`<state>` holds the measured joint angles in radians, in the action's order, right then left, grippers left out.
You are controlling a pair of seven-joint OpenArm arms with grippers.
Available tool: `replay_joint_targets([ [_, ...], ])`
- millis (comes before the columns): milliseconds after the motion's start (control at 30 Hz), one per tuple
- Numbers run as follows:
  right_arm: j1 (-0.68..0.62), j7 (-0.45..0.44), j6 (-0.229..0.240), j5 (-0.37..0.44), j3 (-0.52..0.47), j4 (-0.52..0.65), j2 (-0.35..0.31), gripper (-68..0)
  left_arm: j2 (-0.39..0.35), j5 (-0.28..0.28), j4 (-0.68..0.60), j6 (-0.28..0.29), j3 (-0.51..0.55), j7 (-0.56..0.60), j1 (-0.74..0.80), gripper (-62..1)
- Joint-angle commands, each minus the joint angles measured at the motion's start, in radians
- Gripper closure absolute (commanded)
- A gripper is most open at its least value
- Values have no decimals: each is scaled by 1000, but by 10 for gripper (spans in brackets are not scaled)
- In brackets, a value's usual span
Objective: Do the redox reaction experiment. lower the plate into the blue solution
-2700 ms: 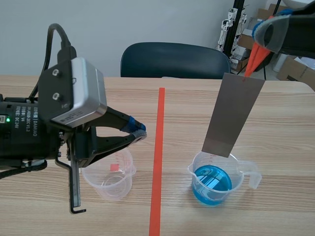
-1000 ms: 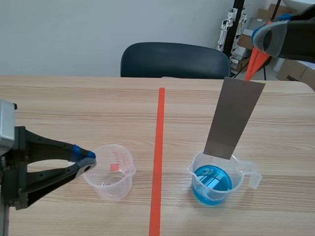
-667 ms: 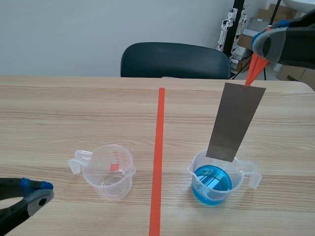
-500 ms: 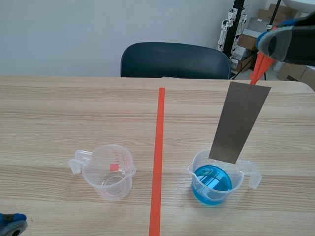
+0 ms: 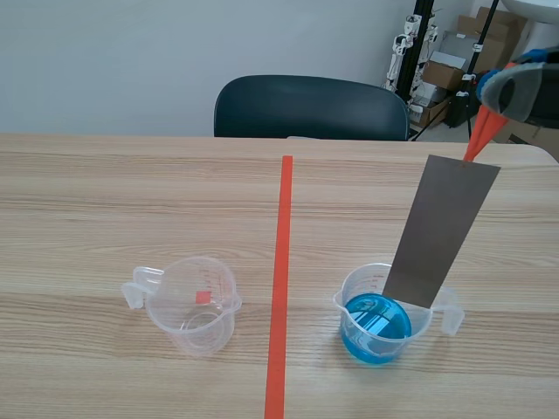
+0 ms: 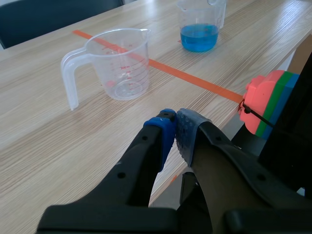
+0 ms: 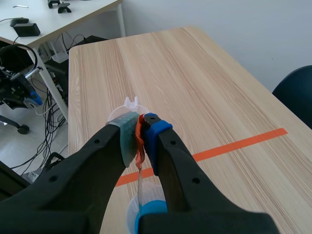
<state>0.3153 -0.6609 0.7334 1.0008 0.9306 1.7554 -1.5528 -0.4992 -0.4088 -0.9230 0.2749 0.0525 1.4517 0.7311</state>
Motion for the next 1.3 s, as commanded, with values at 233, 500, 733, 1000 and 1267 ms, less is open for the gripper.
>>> replay_joint_targets([
  [233, 11, -68, 12, -37, -16, -75, 47, -4, 134, -193, 188, -109, -7, 102, -162, -40],
  [500, 11, -114, 12, -86, -16, -81, 51, -4, 186, -277, 253, -183, -8, 102, -240, -43],
  [733, -19, -179, 12, -133, -16, -81, 51, -4, 203, -292, 253, -183, -9, 102, -264, -138],
  [1000, -39, -243, 12, -206, -16, -83, 73, -4, 216, -188, 222, -94, -21, 102, -268, -483],
  [1267, -59, -226, 12, -216, -16, -126, 145, -4, 216, -147, 120, 14, -70, 102, -268, -510],
])
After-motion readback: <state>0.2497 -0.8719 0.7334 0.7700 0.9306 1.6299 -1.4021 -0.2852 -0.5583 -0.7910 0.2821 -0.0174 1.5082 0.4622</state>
